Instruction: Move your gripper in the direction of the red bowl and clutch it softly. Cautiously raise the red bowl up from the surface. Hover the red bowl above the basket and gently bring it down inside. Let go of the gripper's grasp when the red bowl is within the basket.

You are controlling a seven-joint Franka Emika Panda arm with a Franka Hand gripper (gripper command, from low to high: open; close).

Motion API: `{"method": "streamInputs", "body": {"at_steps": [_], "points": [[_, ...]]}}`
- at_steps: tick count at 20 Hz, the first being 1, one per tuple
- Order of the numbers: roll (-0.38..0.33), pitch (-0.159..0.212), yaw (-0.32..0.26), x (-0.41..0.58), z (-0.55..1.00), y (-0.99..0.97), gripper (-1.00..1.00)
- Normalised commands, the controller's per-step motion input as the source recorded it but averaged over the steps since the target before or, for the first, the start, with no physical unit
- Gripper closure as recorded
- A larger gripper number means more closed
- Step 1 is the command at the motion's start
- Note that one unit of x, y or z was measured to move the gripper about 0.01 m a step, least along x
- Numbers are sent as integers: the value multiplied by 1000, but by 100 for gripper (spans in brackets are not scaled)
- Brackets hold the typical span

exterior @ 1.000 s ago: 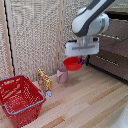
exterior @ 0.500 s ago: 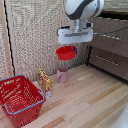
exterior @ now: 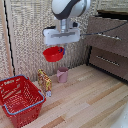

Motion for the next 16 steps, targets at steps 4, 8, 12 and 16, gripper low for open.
{"method": "streamInputs", "body": {"at_steps": [4, 8, 12, 16], "points": [[0, 38, 28, 386, 217, 881, 100], [-4, 24, 16, 393, 171, 893, 100], [-6, 27, 12, 354, 110, 919, 100], [-10, 40, 14, 306, 4, 951, 100]]}}
